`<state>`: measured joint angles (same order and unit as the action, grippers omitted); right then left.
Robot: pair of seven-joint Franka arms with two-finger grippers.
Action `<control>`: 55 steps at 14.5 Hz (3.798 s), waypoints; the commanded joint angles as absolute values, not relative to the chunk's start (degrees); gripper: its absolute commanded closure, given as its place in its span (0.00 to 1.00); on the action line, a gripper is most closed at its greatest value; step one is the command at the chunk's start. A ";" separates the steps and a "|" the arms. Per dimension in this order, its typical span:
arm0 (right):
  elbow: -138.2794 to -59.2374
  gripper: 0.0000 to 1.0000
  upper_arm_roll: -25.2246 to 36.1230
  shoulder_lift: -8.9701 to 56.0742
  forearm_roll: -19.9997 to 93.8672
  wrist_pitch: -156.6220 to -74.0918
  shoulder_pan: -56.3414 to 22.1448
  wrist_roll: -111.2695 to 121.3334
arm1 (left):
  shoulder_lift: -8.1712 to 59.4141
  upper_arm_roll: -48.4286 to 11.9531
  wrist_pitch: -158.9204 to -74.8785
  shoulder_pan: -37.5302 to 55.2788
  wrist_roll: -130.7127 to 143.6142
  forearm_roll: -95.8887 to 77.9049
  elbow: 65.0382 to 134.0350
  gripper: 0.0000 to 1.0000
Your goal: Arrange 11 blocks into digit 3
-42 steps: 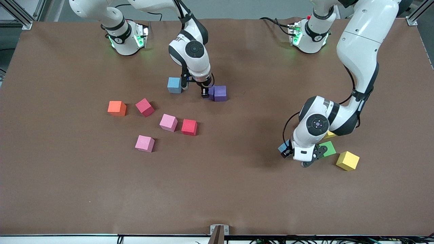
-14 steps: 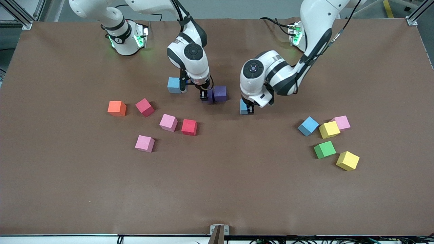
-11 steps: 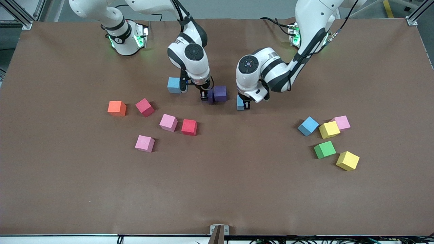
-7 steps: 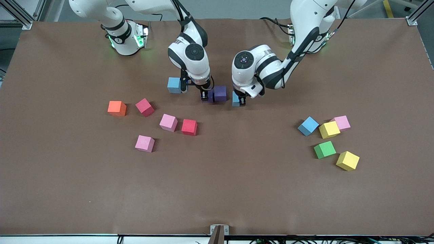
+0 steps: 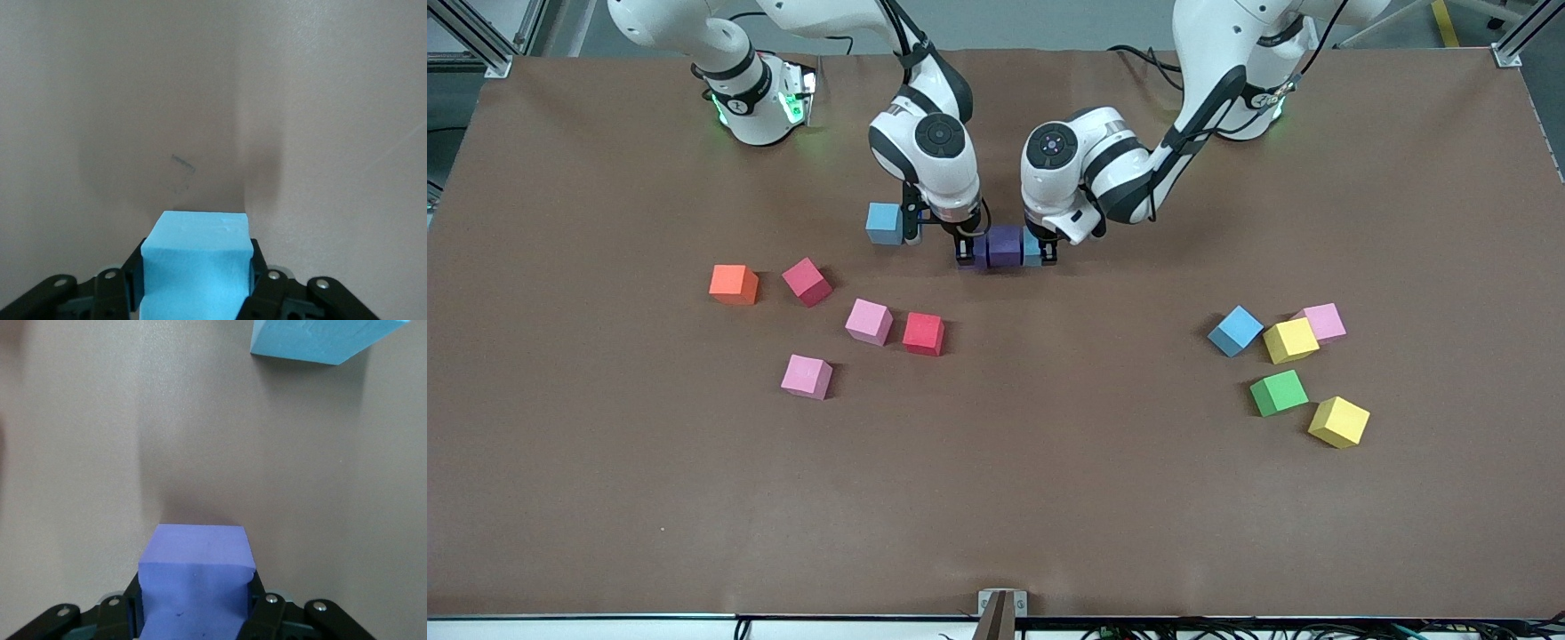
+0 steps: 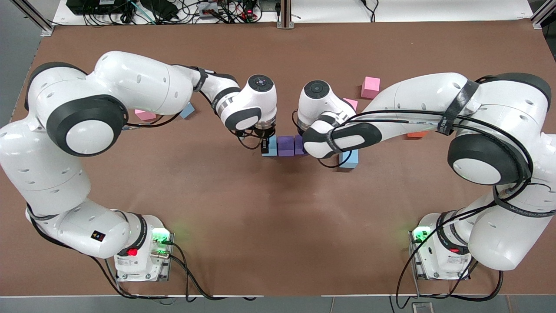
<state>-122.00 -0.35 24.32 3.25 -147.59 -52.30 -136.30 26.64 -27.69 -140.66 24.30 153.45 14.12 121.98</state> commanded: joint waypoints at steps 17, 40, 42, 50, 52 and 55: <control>-119.53 0.00 -0.18 29.36 1.67 -148.98 -53.26 -136.41 | 28.39 -27.33 -141.24 25.05 153.72 13.80 119.36 0.40; -137.09 0.00 -0.09 1.86 1.67 -134.91 -46.41 -113.40 | 18.90 -27.69 -124.19 12.32 127.65 9.84 112.59 0.00; -141.13 0.00 -0.09 -1.21 1.67 -135.26 -45.09 -110.75 | 17.67 -27.60 -124.10 9.94 121.15 9.84 112.50 0.00; -151.26 0.00 -0.26 -3.35 2.64 -149.05 -40.34 -119.42 | 14.25 -27.60 -122.43 3.09 90.04 10.02 113.20 0.00; -151.26 0.00 -0.35 -1.68 2.64 -149.59 -41.04 -121.37 | 13.54 -27.60 -122.43 1.76 83.62 10.11 113.82 0.00; -151.26 0.00 -0.44 1.48 2.72 -150.81 -43.58 -123.83 | 12.75 -27.42 -122.17 0.18 79.46 10.45 113.82 0.00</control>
